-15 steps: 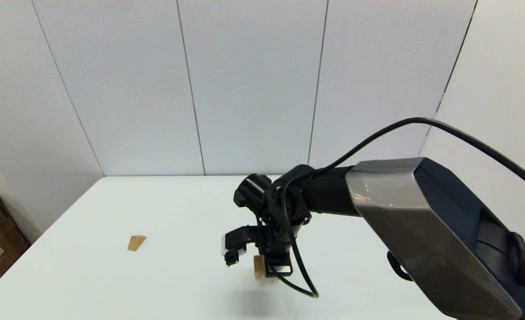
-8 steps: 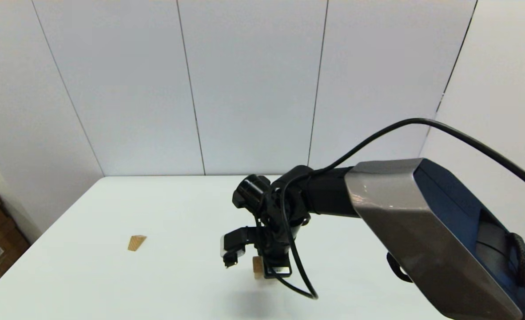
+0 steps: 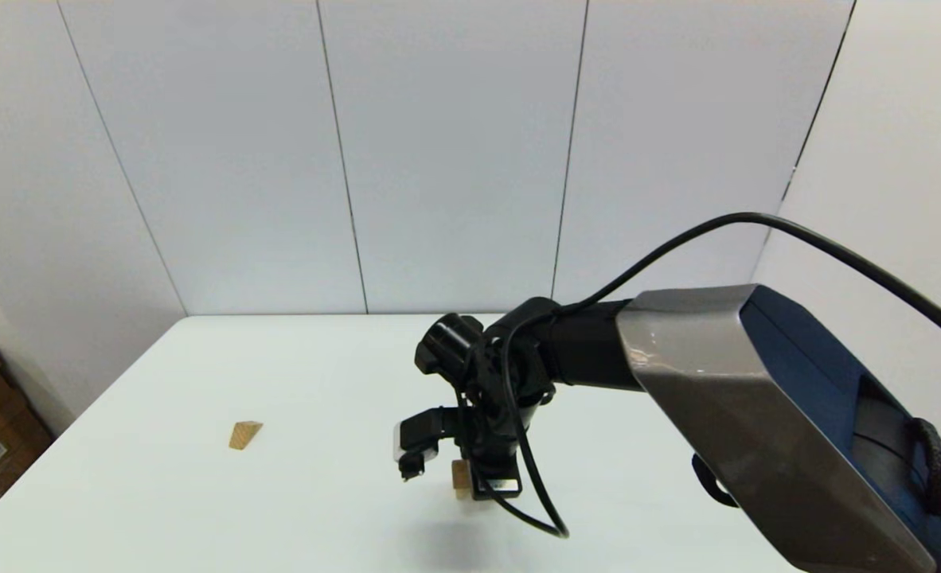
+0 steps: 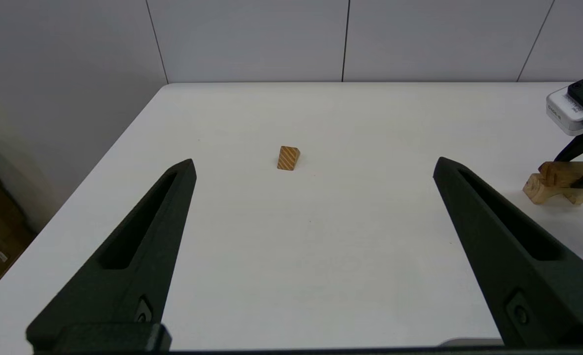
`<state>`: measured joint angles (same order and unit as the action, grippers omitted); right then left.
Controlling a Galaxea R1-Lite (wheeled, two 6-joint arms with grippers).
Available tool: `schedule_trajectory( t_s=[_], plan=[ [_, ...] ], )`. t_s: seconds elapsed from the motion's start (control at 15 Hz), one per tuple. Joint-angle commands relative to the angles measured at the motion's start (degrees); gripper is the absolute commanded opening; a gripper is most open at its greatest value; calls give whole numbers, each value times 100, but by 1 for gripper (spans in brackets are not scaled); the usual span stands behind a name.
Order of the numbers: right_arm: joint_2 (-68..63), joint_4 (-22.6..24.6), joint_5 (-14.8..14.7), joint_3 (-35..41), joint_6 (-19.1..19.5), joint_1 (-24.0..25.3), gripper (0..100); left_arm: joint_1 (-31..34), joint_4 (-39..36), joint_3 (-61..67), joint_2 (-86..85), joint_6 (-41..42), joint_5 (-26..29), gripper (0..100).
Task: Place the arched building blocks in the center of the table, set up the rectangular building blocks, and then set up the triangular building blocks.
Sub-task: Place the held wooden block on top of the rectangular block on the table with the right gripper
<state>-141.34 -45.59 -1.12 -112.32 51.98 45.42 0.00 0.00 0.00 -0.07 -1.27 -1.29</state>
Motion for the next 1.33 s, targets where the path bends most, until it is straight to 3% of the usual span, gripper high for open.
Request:
schedule_trajectory(
  t_s=[0.07,1.33],
  plan=[
    [-8,-20,-20,0,-13,-7,0,0,0,0,7,-5,-3,100],
    [-17,33,-37,0,-56,-51,0,0,0,0,7,-5,-3,100]
  ],
)
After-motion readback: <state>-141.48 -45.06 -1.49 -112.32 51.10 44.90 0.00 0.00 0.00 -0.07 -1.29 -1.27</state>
